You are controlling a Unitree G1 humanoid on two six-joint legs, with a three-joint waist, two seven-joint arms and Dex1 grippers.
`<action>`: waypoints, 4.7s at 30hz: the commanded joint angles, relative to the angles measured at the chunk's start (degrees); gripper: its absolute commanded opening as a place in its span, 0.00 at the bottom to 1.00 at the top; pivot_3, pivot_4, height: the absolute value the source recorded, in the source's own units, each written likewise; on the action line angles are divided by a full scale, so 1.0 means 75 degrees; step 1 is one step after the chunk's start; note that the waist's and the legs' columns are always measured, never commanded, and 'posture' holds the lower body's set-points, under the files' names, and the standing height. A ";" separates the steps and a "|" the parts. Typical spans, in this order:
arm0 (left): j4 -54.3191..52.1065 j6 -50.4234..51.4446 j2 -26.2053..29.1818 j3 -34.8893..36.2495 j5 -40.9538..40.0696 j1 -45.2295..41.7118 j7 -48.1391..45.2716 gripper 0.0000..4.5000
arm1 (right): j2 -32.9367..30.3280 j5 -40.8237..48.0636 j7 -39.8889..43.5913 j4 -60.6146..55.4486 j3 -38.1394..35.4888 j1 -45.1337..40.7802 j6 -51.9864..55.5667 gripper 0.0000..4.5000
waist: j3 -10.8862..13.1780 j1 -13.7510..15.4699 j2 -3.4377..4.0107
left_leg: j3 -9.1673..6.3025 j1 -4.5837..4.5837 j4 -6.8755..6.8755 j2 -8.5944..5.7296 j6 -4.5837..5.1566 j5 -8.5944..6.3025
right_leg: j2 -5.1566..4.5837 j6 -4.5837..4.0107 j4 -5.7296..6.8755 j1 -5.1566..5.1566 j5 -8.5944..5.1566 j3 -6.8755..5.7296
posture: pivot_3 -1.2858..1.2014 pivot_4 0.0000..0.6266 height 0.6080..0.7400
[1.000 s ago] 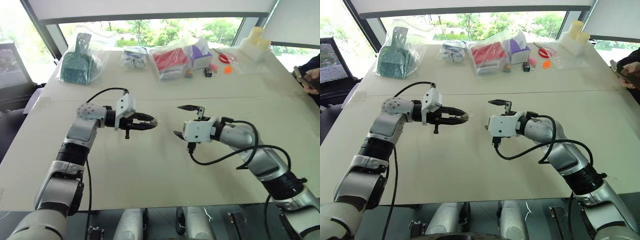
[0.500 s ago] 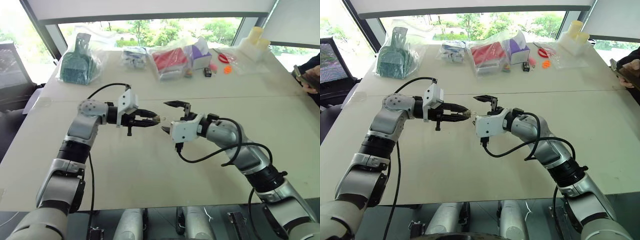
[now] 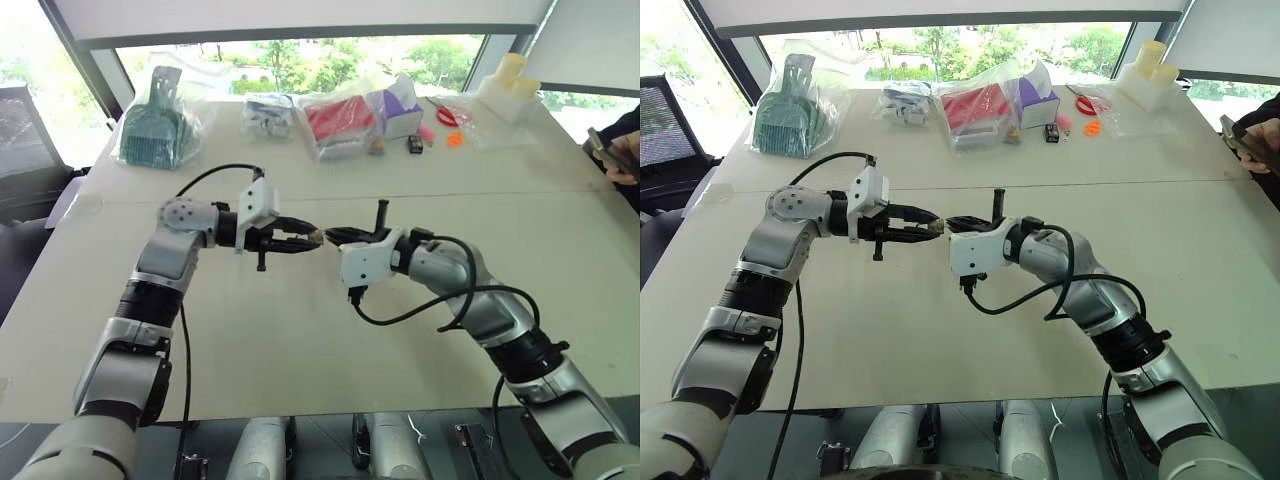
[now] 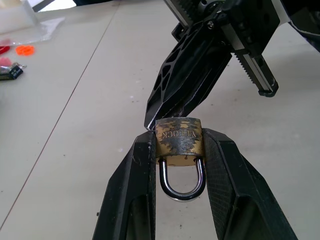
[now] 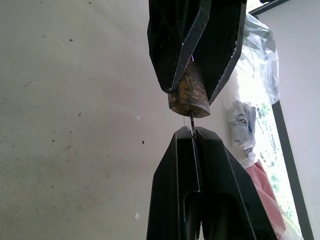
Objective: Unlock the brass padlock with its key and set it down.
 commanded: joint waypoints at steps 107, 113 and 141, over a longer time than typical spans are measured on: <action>-0.1470 0.2073 0.1097 0.0660 -0.1460 -0.0426 -0.0423 0.59 | -0.0569 -0.0867 -0.1661 0.2609 -0.0237 -0.1642 -0.5963 0.00 | 0.0002 -0.0035 0.0003 | 0.0024 0.0005 -0.0001 0.0002 -0.0011 0.0007 | 0.0000 0.0005 0.0009 -0.0001 -0.0002 0.0005 | 0.52 0.24 1.00; -0.1576 0.2042 0.1056 0.0546 -0.1417 -0.0285 -0.0375 0.01 | -0.0566 -0.0859 -0.1634 0.2566 -0.0234 -0.1644 -0.5943 0.00 | 0.0002 -0.0041 0.0003 | 0.0025 0.0006 -0.0001 0.0002 -0.0011 0.0007 | 0.0000 0.0005 0.0009 -0.0001 -0.0003 0.0006 | 0.52 0.24 1.00; -0.1101 0.1728 0.1025 0.0269 -0.0972 0.0096 -0.0231 0.01 | -0.0611 -0.0798 -0.1578 0.2435 -0.0269 -0.1606 -0.5793 0.00 | 0.0002 -0.0040 0.0003 | 0.0026 0.0007 -0.0001 0.0001 -0.0012 0.0008 | 0.0000 0.0004 0.0012 -0.0001 -0.0003 0.0007 | 0.52 0.24 1.00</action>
